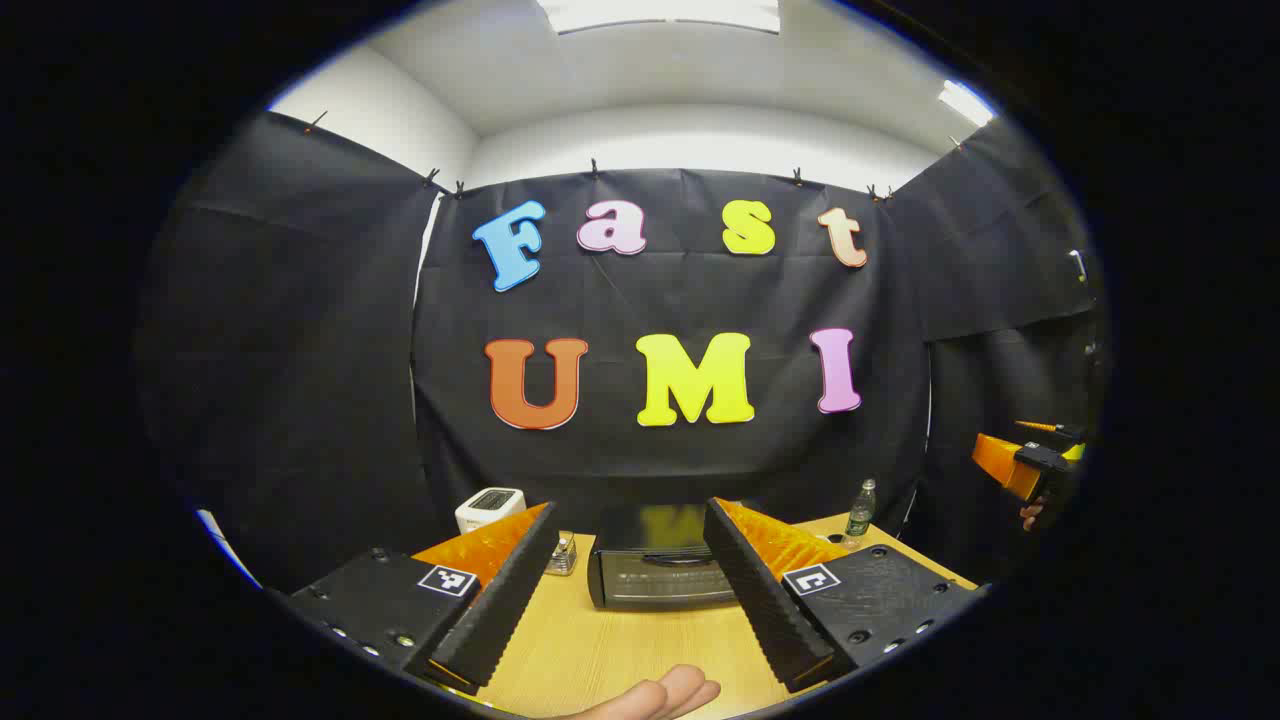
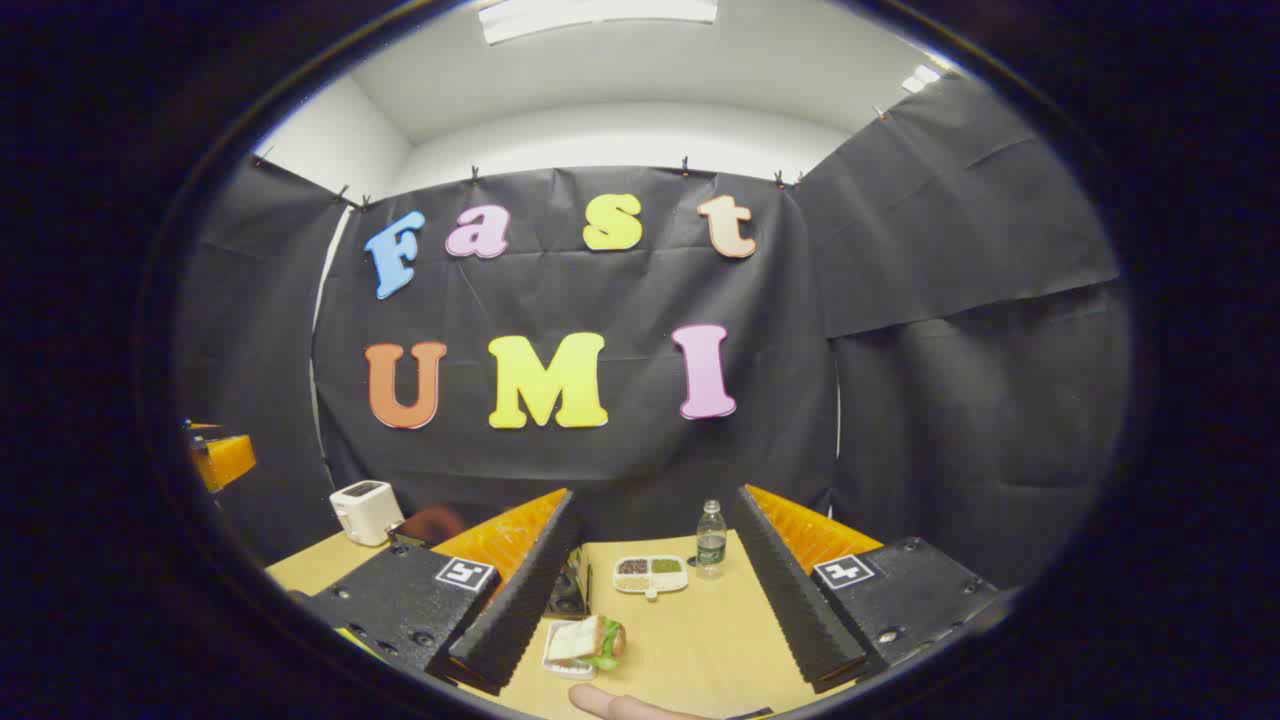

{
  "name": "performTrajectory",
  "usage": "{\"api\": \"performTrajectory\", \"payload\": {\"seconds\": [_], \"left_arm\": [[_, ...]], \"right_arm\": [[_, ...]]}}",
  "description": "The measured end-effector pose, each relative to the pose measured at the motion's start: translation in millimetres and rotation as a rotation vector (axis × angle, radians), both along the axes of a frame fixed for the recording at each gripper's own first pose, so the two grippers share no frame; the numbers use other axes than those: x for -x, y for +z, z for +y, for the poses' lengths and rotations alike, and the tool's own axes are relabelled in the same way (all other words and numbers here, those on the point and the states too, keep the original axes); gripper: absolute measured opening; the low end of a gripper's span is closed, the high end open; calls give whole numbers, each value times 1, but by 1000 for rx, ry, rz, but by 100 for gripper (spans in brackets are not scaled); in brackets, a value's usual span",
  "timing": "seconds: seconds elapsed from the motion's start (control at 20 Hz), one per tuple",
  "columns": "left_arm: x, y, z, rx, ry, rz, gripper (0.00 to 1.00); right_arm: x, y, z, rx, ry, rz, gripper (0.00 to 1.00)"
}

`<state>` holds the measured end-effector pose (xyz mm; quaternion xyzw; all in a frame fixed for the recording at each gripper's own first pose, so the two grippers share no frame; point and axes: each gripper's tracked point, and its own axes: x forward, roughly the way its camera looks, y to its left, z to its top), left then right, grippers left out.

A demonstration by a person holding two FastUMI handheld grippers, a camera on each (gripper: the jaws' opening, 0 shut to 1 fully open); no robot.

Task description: Open the electric oven with the left hand, put the food in, and close the electric oven.

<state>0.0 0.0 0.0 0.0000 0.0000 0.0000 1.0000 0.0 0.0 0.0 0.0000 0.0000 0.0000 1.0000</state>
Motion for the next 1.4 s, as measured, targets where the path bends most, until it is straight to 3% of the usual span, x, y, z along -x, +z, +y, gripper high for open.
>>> {"api": "performTrajectory", "payload": {"seconds": [0.05,0.1,0.3,0.45,0.75,0.8,0.85,1.05,1.4], "left_arm": [[-1,-1,0,-7,-2,-1,95],[-1,-4,-1,-12,0,-1,95],[-3,-20,-11,6,-37,51,95],[-6,-19,-4,-18,-11,45,96],[-13,-20,-12,-7,-35,36,95],[-17,-21,-14,-7,-37,32,95],[-21,-22,-16,-4,-38,33,95],[-51,-34,-28,7,-58,42,95],[-134,-88,-48,15,-91,167,96]], "right_arm": [[0,0,-1,7,-2,4,92],[1,0,0,11,1,2,100],[7,5,3,18,11,-7,100],[9,7,5,23,13,-7,100],[13,9,3,0,26,-18,100],[13,8,3,-1,27,-19,92],[13,8,3,1,26,-19,100],[7,11,2,1,35,-26,100],[-12,5,-2,9,52,-35,100]]}}
